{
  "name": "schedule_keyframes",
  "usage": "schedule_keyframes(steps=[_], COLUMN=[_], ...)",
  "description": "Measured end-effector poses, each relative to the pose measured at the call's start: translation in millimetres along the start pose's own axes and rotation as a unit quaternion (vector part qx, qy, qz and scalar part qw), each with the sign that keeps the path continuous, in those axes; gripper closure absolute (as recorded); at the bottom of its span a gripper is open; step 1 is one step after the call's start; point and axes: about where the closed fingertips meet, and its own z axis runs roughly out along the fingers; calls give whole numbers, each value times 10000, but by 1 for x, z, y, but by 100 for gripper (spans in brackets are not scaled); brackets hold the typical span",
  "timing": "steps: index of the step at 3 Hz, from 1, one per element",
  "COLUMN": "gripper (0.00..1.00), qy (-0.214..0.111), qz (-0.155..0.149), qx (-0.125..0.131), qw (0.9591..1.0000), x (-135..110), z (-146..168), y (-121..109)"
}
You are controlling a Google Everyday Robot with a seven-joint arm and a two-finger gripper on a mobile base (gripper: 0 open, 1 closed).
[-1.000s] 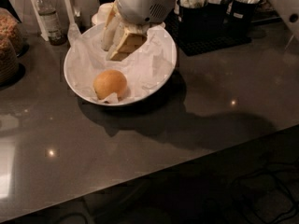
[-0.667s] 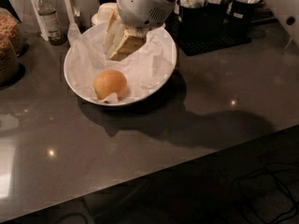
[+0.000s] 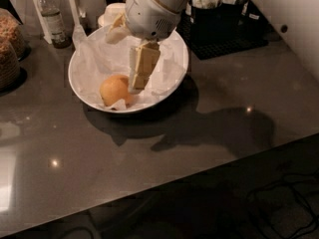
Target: Pick orange from white bowl
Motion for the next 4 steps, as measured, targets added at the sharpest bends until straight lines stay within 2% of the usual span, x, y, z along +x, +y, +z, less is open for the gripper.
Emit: schedule_keyframes(steps=[1,2,3,4], gripper=[7,6,15,17], qy=[59,150,246,322], qz=[22,46,166,295], qx=[-94,-254,-401,-536], qw=[9999,9996,9988,9976], x=[10,21,37,51], z=[10,25,40,55], y=[-12,-25,-28,-23])
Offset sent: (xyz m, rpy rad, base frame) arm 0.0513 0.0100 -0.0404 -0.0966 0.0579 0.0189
